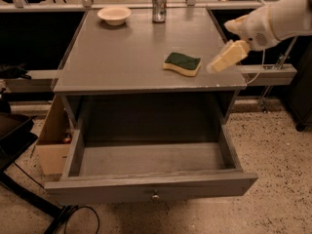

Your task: Place sponge into top drawer

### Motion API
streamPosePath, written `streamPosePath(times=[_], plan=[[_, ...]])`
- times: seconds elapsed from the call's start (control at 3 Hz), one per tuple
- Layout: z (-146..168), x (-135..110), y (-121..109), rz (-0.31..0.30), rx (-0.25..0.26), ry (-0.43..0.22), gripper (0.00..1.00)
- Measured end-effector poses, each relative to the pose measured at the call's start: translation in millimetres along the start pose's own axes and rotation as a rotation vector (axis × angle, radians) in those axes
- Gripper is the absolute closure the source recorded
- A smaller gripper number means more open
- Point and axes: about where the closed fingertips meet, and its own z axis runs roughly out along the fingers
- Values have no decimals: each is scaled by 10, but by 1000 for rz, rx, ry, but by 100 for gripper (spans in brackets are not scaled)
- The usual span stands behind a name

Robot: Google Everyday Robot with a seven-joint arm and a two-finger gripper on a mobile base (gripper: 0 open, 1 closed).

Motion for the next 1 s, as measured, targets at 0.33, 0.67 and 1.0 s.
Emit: streamPosePath(times=[0.33,0.67,1.0], plan=[[185,21,-72,11,-15,-6,0],[365,20,-71,9,-34,14,0],[803,92,-214,21,-73,37,0]])
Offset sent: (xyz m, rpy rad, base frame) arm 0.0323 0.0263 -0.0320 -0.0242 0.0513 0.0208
